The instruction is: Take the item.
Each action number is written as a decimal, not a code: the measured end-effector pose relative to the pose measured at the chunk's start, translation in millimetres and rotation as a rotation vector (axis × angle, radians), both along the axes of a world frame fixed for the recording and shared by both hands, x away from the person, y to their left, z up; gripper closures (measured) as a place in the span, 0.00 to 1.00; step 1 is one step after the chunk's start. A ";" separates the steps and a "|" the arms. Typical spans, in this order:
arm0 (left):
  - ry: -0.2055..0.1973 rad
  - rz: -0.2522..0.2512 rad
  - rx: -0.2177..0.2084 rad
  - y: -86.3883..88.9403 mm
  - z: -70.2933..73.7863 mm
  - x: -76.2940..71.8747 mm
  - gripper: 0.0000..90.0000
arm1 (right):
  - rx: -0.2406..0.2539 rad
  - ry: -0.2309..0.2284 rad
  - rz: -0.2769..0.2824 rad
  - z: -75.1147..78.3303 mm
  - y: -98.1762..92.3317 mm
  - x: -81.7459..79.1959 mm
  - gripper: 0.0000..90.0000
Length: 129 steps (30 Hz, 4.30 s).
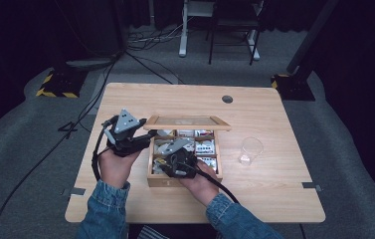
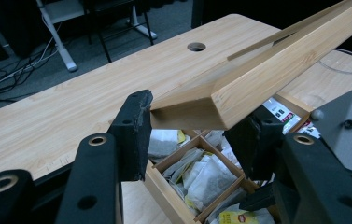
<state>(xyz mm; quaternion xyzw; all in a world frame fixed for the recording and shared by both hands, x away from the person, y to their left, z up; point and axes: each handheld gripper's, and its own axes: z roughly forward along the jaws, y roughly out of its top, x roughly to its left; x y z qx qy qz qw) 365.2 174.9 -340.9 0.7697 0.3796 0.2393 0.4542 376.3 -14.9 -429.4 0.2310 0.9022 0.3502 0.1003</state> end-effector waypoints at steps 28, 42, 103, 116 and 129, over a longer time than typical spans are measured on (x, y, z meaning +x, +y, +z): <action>0.000 -0.001 0.001 0.1 -0.1 -0.1 0.57 | 0.148 -0.022 -0.025 27.4 -28.3 -11.6 0.99; 0.002 -0.001 0.009 -0.8 -0.6 0.4 0.57 | 0.202 -0.059 -0.026 48.1 -51.5 -22.8 0.99; -0.013 0.013 0.011 -2.7 1.3 1.5 0.57 | 0.210 -0.149 -0.373 69.7 -202.9 -12.9 0.99; -0.012 0.013 0.010 -2.7 1.2 1.4 0.57 | 0.201 -0.152 -0.468 64.6 -231.3 0.0 0.99; -0.012 0.012 0.011 -2.7 1.2 1.5 0.57 | 0.203 -0.108 -0.552 45.8 -251.1 18.0 0.99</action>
